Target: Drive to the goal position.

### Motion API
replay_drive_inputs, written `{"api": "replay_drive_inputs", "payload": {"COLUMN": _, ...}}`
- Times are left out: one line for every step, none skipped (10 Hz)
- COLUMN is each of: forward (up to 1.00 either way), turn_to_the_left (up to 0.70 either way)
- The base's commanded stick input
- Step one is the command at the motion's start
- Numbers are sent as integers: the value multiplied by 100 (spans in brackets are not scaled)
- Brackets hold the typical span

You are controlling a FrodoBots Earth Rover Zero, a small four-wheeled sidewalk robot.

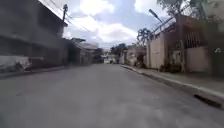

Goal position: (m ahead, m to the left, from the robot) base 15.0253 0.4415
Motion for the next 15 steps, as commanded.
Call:
{"api": "replay_drive_inputs", "payload": {"forward": 100, "turn_to_the_left": 0}}
{"api": "replay_drive_inputs", "payload": {"forward": 100, "turn_to_the_left": 0}}
{"api": "replay_drive_inputs", "payload": {"forward": 100, "turn_to_the_left": 0}}
{"api": "replay_drive_inputs", "payload": {"forward": 100, "turn_to_the_left": 0}}
{"api": "replay_drive_inputs", "payload": {"forward": 100, "turn_to_the_left": 0}}
{"api": "replay_drive_inputs", "payload": {"forward": 100, "turn_to_the_left": 0}}
{"api": "replay_drive_inputs", "payload": {"forward": 100, "turn_to_the_left": 0}}
{"api": "replay_drive_inputs", "payload": {"forward": 100, "turn_to_the_left": 0}}
{"api": "replay_drive_inputs", "payload": {"forward": 100, "turn_to_the_left": -6}}
{"api": "replay_drive_inputs", "payload": {"forward": 100, "turn_to_the_left": -25}}
{"api": "replay_drive_inputs", "payload": {"forward": 100, "turn_to_the_left": -40}}
{"api": "replay_drive_inputs", "payload": {"forward": 100, "turn_to_the_left": -40}}
{"api": "replay_drive_inputs", "payload": {"forward": 100, "turn_to_the_left": -32}}
{"api": "replay_drive_inputs", "payload": {"forward": 100, "turn_to_the_left": -9}}
{"api": "replay_drive_inputs", "payload": {"forward": 100, "turn_to_the_left": -1}}
